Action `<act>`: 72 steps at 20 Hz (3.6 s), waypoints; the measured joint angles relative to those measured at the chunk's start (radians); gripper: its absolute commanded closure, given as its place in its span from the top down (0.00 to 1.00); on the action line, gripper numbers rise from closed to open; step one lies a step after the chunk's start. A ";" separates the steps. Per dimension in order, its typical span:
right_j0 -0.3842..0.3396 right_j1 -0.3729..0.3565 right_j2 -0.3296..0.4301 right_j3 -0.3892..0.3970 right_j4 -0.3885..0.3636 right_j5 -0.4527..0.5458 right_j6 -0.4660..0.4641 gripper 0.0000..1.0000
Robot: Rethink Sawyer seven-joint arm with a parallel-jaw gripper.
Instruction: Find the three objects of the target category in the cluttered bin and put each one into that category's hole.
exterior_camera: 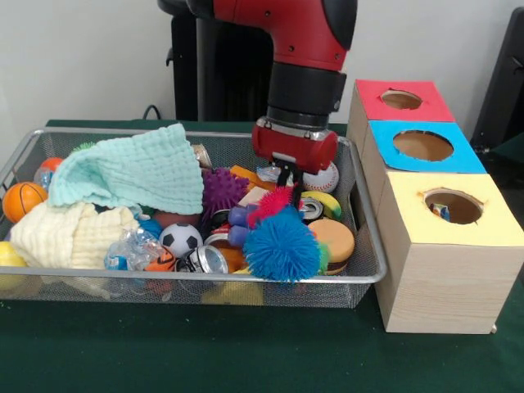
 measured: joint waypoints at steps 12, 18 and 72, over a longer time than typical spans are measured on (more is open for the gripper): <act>-0.052 -0.158 0.000 0.159 -0.003 0.000 0.000 0.00; -0.076 -0.229 0.000 0.240 -0.004 0.005 0.000 0.00; -0.443 -0.223 0.135 0.176 -0.389 0.038 0.000 1.00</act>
